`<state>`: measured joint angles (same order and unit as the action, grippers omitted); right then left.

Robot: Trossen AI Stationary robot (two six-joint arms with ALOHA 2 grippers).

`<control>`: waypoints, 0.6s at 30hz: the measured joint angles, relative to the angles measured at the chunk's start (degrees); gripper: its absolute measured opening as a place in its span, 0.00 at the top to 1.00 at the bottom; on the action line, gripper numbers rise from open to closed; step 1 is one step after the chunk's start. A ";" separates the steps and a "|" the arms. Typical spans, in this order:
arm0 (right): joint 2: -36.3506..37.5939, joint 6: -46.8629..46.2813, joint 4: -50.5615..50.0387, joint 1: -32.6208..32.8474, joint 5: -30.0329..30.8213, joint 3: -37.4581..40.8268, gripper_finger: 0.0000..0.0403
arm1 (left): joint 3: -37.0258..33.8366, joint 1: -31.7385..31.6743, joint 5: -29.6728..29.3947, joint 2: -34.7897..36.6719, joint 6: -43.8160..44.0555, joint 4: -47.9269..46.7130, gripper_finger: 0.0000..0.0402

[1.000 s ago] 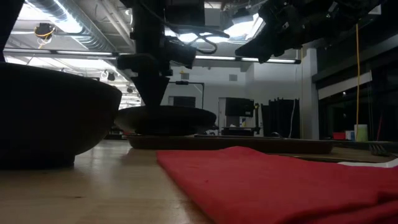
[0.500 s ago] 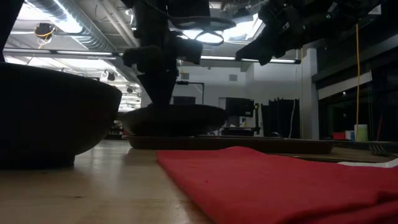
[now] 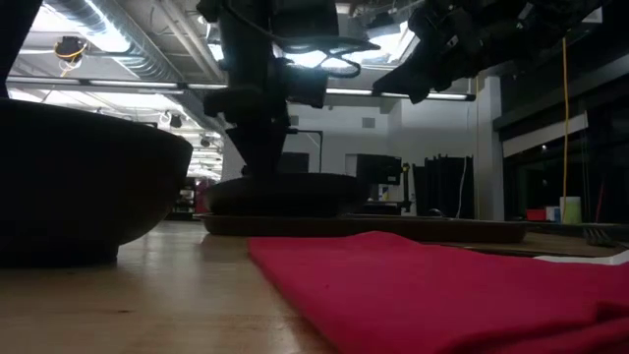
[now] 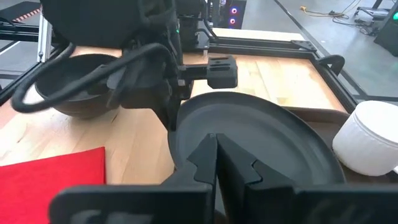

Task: Set up tray
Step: Put the black plate on the left side of the brown serving tray

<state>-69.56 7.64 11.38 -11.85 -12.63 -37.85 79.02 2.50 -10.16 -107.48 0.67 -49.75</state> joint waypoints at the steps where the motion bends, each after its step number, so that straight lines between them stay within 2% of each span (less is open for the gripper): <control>1: 0.00 0.02 0.00 0.12 0.01 0.00 0.95 | 0.00 0.00 0.39 -0.26 -0.02 -0.07 1.00; 8: 0.00 0.07 -0.04 0.15 -0.08 0.00 0.95 | 0.02 0.00 1.75 -2.57 -0.13 -0.14 0.99; 18: 0.00 0.09 -0.18 0.15 -0.08 0.00 0.96 | -0.07 0.00 2.48 -2.10 1.16 -0.04 0.95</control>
<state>-69.56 7.73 11.19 -11.70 -12.71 -37.85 78.96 2.50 -7.68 -109.58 1.83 -49.79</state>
